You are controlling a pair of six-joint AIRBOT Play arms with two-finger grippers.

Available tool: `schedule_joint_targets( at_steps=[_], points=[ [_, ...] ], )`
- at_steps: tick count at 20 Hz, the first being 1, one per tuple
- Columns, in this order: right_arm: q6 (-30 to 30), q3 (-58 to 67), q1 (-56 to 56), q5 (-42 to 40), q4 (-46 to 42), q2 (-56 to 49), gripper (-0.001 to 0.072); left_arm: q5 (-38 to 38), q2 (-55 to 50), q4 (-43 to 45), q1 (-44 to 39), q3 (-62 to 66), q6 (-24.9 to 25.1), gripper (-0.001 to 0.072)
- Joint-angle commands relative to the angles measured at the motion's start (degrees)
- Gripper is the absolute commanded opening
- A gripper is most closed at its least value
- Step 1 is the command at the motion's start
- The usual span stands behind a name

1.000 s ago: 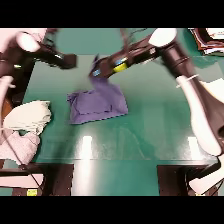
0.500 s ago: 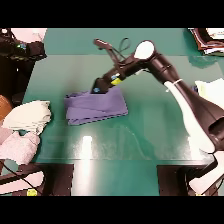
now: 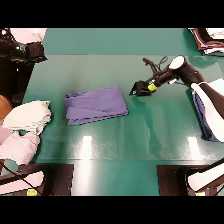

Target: Fold the shirts.

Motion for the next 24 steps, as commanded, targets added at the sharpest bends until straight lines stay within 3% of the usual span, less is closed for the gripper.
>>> schedule_joint_targets(
  at_steps=[1,5,8,9,11,12,13,17,24],
  points=[
    [0.4,-2.6,-1.2,-0.1,8.2,-5.3,0.0624,-0.2,0.0,-0.5,0.0,0.0,0.0,0.0026],
    [0.4,5.0,5.3,-0.8,9.6,-12.1,0.0621,-0.2,0.0,-0.5,0.0,0.0,0.0,0.0026],
    [0.5,11.1,10.1,-1.8,12.6,-16.6,0.0569,-0.6,0.0,-0.7,0.0,0.0,0.0,0.0025],
    [0.4,12.9,11.2,-1.7,13.6,-17.9,0.0485,-0.9,0.0,-1.0,0.0,0.0,0.0,0.0026],
    [-1.0,15.5,12.6,-1.9,14.1,-19.2,0.0250,-1.4,0.0,-2.5,0.0,0.0,0.1,0.0026],
    [-3.7,16.2,12.9,-2.2,14.1,-19.1,0.0082,-1.7,0.0,-3.7,0.0,0.0,0.7,0.0026],
    [-5.1,17.0,12.6,-2.2,14.0,-18.7,0.0016,-2.0,0.0,-4.9,0.0,0.0,1.7,0.0026],
    [-5.7,17.4,5.9,-1.9,12.6,-13.0,0.0016,-2.7,0.0,-5.4,-3.9,0.0,1.8,0.0025],
    [0.5,17.3,-21.3,-0.7,-4.0,6.4,0.0016,-1.6,0.0,-5.4,-17.7,0.0,3.0,0.0026]
  ],
)
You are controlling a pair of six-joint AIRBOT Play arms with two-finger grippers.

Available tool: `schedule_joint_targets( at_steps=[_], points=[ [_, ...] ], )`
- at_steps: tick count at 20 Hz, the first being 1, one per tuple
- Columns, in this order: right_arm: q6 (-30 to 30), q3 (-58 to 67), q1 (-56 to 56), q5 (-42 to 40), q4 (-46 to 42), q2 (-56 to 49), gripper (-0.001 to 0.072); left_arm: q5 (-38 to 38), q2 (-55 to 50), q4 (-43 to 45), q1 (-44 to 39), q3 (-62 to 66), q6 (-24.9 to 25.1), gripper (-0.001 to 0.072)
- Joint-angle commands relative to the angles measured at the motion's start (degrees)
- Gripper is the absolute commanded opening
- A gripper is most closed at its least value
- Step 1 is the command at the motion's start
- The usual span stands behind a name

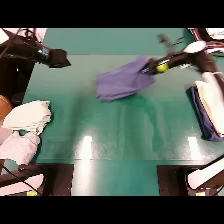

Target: Fold the shirts.

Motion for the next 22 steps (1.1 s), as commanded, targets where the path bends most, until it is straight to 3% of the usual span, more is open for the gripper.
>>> schedule_joint_targets(
  at_steps=[1,5,9,13,17,22],
  points=[
    [2.9,0.1,-15.2,-0.2,-8.2,8.8,0.0016,1.4,0.0,-0.1,-6.5,0.0,0.3,0.0026],
    [2.9,0.1,-31.3,-1.4,-8.6,12.3,0.0016,5.5,0.0,-0.1,-11.8,0.0,0.3,0.0026],
    [2.9,0.1,-40.6,-2.1,-8.3,12.2,0.0016,7.4,0.0,-0.1,-14.6,0.0,0.3,0.0026],
    [2.8,0.2,-43.3,-2.8,-7.3,12.3,0.0016,7.8,0.0,-0.1,-14.7,0.0,0.1,0.0026],
    [-0.4,2.1,-43.4,-3.5,1.8,13.8,0.0016,7.7,-0.1,-0.1,-14.7,0.0,0.1,0.0026],
    [0.5,7.8,-45.6,1.2,-3.0,17.3,0.0016,7.7,-0.1,0.3,-14.7,0.0,0.3,0.0026]
  ],
)
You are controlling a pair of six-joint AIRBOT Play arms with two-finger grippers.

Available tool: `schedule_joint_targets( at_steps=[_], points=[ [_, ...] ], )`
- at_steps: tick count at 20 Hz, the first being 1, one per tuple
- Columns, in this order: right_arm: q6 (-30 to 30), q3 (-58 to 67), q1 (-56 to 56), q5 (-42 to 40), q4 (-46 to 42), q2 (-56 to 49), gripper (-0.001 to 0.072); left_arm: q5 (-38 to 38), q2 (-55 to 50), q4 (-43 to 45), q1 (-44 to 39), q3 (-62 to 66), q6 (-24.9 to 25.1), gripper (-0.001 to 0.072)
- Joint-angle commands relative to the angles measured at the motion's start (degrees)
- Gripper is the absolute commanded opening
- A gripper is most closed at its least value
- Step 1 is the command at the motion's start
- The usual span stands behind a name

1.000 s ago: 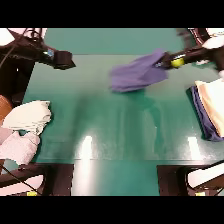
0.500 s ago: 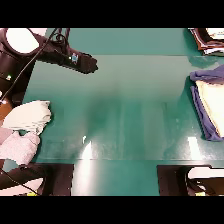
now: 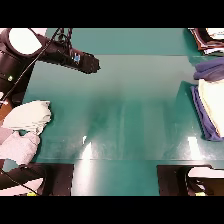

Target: Fold the shirts.

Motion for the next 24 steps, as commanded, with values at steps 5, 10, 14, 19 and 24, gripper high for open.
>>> schedule_joint_targets(
  at_steps=[5,10,14,19,24],
  points=[
    [0.3,-7.8,-5.7,8.5,-12.5,8.5,0.0016,0.0,0.0,0.5,0.0,0.0,0.2,0.0026],
    [0.1,-26.3,-11.0,10.5,-21.3,17.9,0.0020,0.0,0.0,0.6,0.0,0.0,0.3,0.0026],
    [0.1,-36.9,-16.8,10.4,-28.9,24.3,0.0605,-0.2,0.0,0.6,0.0,0.0,1.7,0.0026],
    [2.3,-40.7,-23.1,8.9,-28.0,28.6,0.0614,-0.2,0.0,0.6,0.0,0.0,1.7,0.0026],
    [2.8,-40.7,-14.2,7.4,-7.8,28.9,0.0612,0.5,0.0,0.6,0.0,0.0,1.7,0.0026]
  ],
)
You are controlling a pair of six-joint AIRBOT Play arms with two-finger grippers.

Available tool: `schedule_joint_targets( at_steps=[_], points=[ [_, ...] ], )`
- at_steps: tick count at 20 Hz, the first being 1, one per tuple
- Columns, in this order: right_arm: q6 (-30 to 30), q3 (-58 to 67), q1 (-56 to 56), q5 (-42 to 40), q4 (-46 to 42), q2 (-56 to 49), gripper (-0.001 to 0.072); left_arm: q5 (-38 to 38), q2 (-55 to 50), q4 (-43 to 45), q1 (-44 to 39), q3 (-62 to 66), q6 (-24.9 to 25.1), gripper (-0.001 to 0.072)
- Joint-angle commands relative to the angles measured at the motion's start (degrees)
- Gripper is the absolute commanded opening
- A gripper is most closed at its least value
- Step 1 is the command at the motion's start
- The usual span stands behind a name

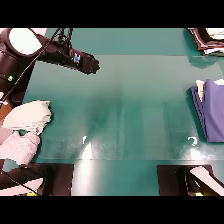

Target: Fold the shirts.

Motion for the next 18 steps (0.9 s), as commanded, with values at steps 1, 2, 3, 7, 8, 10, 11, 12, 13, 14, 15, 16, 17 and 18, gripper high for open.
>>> schedule_joint_targets(
  at_steps=[1,2,3,7,8,10,11,12,13,14,15,16,17,18],
  points=[
    [0.5,-0.5,9.4,-1.3,11.9,0.6,0.0613,0.5,0.0,0.0,0.0,0.0,0.0,0.0026],
    [0.5,-0.5,14.1,-1.8,12.4,0.6,0.0611,0.2,0.0,0.0,0.0,0.0,0.0,0.0026],
    [0.5,-0.5,19.6,-2.4,12.4,0.6,0.0611,0.1,0.0,-0.1,0.0,0.0,-0.1,0.0026],
    [0.4,-0.5,38.1,-5.7,12.3,0.6,0.0261,2.3,0.0,-0.1,0.0,0.0,-0.1,0.0026],
    [0.4,-0.5,41.5,-7.0,12.3,0.6,0.0141,2.7,0.0,-0.1,0.0,0.0,0.0,0.0026],
    [0.2,-0.5,47.2,-9.3,12.2,0.6,0.0018,4.0,0.0,-0.1,0.0,0.0,-0.1,0.0026],
    [0.3,-0.5,49.5,-10.3,11.3,0.6,0.0018,4.6,0.0,-0.1,0.0,0.0,-0.1,0.0026],
    [0.2,-0.5,51.1,-11.0,10.8,0.6,0.0017,5.3,0.0,-0.1,0.0,0.0,-0.1,0.0026],
    [0.2,-0.5,52.4,-11.6,10.0,0.6,0.0017,5.8,0.0,-0.1,0.0,0.0,-0.1,0.0026],
    [0.2,-0.5,53.3,-11.6,9.8,0.6,0.0018,6.3,0.0,-0.1,0.0,0.0,-0.1,0.0026],
    [0.2,-0.5,53.7,-11.5,9.8,0.6,0.0017,6.8,0.0,-0.1,0.0,0.0,0.0,0.0026],
    [0.2,-0.5,53.7,-11.3,9.9,0.6,0.0018,7.2,0.0,-0.1,0.0,0.0,-0.1,0.0026],
    [0.3,-0.5,53.6,-11.0,9.9,0.6,0.0017,7.7,0.0,-0.1,0.0,0.0,0.0,0.0026],
    [0.3,-0.5,53.6,-10.7,9.8,0.6,0.0018,8.3,0.0,-0.1,0.0,0.0,-0.1,0.0026]
  ],
)
